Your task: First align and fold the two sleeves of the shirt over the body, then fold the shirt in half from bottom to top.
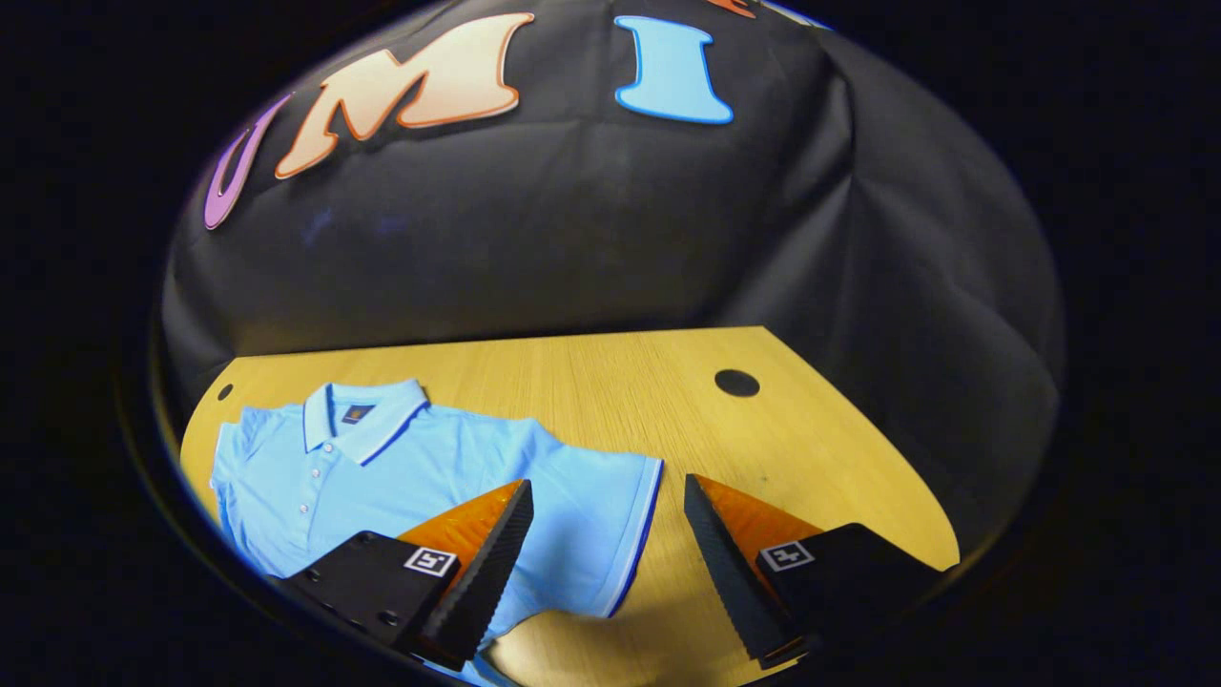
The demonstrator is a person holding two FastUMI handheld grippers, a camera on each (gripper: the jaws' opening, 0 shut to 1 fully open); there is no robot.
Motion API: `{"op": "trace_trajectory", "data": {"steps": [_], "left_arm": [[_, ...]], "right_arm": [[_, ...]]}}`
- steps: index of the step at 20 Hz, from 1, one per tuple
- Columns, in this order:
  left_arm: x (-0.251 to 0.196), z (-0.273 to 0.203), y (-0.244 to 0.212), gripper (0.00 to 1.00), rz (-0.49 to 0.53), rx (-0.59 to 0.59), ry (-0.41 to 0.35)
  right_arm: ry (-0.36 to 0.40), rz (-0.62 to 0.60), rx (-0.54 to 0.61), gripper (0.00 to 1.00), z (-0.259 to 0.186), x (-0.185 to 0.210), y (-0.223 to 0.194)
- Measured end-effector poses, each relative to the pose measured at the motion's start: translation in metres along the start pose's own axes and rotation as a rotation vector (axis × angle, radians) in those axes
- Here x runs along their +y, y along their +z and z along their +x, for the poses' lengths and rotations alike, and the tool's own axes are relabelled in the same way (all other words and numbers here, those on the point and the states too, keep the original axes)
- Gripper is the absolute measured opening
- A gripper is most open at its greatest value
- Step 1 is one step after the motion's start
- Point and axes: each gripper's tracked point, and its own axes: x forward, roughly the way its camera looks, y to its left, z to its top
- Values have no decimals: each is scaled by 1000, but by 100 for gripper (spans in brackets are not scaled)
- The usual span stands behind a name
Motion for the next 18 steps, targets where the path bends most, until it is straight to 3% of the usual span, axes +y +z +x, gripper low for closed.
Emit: {"op": "trace_trajectory", "data": {"steps": [5,8,9,10,12,14,15,18], "left_arm": [[8,7,-7,94,8,16,8],[10,10,-10,94,9,23,8],[9,11,-11,94,7,25,6],[9,11,-10,94,6,25,5],[10,13,-12,95,6,29,6],[12,13,-13,95,6,35,8],[12,12,-15,95,6,37,10],[17,11,-12,94,6,30,22]], "right_arm": [[-21,13,100,100,22,-1,-29],[28,60,153,92,24,10,-36],[34,60,152,78,23,10,-34],[49,59,164,79,22,12,-35],[67,80,177,39,21,20,-34],[61,96,180,11,17,21,-33],[74,104,179,3,17,25,-32],[121,122,106,3,7,42,-5]]}}
